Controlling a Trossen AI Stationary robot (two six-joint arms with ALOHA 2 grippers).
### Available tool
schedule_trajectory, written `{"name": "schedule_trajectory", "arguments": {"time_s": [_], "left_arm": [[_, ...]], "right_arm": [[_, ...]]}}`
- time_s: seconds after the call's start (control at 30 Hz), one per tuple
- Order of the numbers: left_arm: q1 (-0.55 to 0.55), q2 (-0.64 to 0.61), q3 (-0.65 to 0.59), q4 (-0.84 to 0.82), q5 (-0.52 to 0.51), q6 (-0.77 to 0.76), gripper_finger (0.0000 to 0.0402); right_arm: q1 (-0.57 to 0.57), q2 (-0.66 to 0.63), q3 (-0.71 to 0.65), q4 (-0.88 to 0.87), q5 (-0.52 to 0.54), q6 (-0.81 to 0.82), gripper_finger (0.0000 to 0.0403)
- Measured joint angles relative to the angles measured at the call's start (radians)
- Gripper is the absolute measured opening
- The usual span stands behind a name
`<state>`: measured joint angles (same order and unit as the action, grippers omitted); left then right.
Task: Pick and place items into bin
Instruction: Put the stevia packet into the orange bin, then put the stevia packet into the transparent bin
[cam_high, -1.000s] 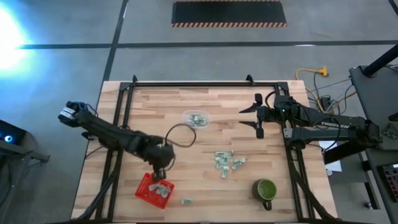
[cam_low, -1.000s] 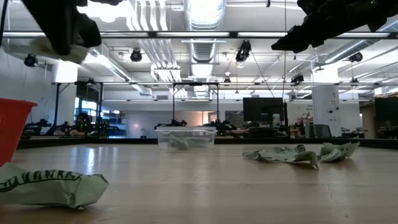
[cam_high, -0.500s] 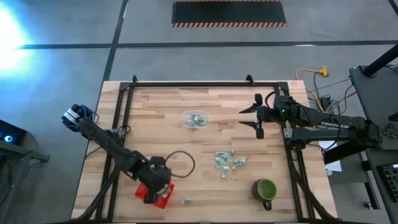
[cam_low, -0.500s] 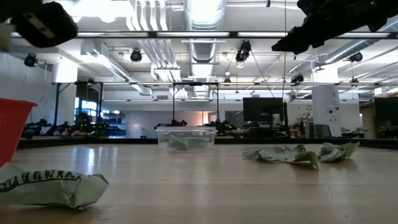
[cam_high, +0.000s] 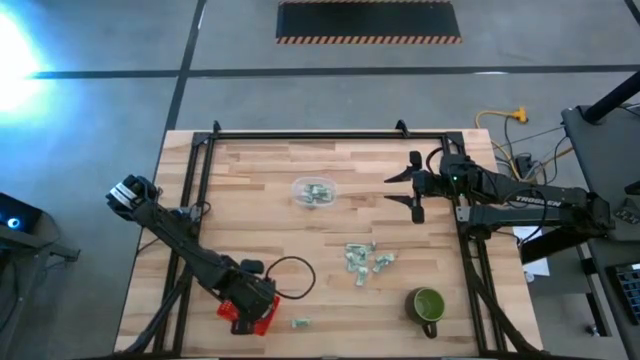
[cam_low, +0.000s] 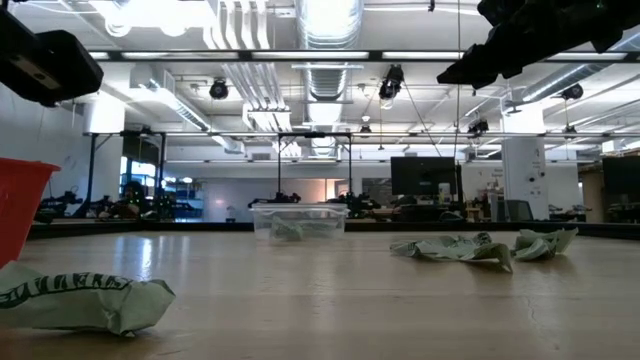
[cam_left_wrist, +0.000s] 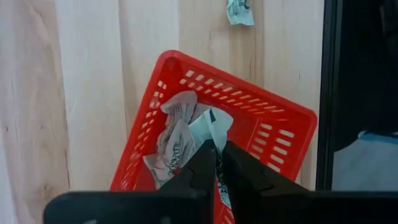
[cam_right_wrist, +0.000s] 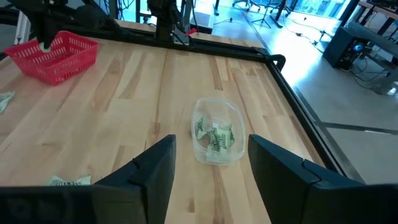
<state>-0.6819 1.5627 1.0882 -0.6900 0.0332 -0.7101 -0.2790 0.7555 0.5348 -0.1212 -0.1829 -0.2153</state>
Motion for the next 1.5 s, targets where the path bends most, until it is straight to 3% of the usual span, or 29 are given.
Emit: {"name": "schedule_trajectory", "arguments": {"time_s": [0.3,0.37,0.5,0.6,1.03,1.5], "left_arm": [[0.001,0.000,0.000,-0.008,-0.013,-0.018,0.0079],[0.001,0.000,0.001,-0.011,-0.008,-0.011,0.0085],[0.009,-0.019,0.020,-0.072,-0.025,0.070,0.0088],[0.017,-0.045,0.022,-0.120,-0.129,0.145,0.0088],[0.023,-0.186,0.016,-0.159,-0.645,0.358,0.0089],[0.022,-0.193,0.008,-0.157,-0.924,0.412,0.0089]], "right_arm": [[0.000,0.000,-0.011,0.001,-0.016,0.010,0.0192],[0.000,0.002,-0.024,0.000,-0.065,0.014,0.0192],[0.000,0.037,-0.040,0.000,-0.258,0.015,0.0192],[0.007,0.087,-0.047,0.000,-0.338,0.031,0.0192],[0.052,0.411,-0.048,0.007,-0.341,0.049,0.0192],[0.124,0.595,-0.047,0.090,-0.338,0.086,0.0166]]}}
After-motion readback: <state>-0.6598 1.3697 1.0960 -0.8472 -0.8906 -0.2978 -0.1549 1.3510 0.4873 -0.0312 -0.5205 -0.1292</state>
